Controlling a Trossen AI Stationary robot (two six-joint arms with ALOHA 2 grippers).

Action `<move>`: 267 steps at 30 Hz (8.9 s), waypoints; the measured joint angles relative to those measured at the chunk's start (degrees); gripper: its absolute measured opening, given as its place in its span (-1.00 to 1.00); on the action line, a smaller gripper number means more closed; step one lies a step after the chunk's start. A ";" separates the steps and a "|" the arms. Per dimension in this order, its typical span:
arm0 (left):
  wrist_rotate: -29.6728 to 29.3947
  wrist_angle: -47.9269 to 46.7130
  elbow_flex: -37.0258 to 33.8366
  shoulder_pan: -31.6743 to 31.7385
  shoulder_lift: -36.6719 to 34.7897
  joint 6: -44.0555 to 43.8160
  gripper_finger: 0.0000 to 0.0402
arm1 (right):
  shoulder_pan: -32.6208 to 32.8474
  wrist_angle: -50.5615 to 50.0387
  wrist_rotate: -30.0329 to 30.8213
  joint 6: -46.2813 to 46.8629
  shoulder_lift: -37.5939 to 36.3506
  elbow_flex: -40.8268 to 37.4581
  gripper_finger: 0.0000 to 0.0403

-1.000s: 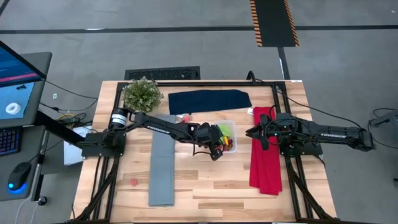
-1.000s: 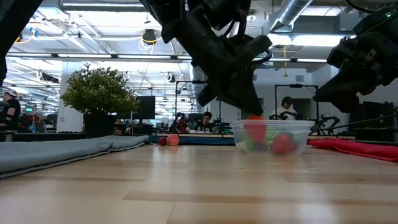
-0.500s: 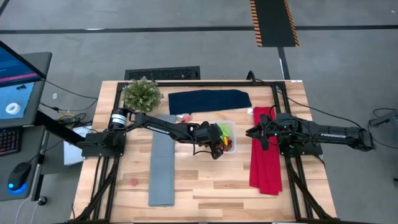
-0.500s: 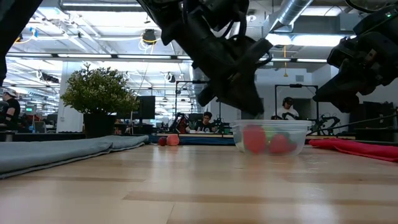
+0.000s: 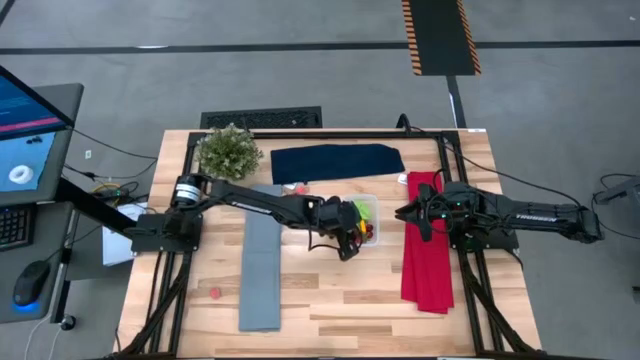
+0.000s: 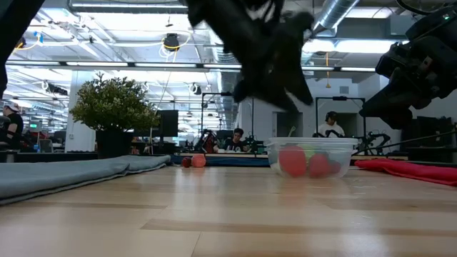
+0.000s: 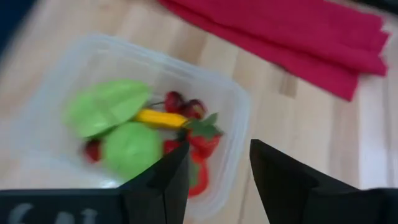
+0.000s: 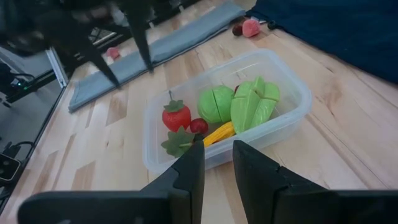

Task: Pick and placing Produce into tupperware
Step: Put the pink peach into the transparent bin

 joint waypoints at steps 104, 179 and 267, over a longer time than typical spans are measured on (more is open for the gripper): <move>4.81 -59.01 -14.10 -48.89 5.38 -118.18 -0.25 | 0.00 0.01 0.01 0.01 -0.02 0.00 -0.47; -8.16 4.47 8.17 4.85 9.65 -29.13 -0.75 | 0.00 -0.02 0.02 0.00 0.00 0.00 -0.47; -1.14 47.68 -51.86 10.11 -46.69 15.37 -0.57 | 5.01 38.30 15.17 1.01 20.87 4.66 -0.47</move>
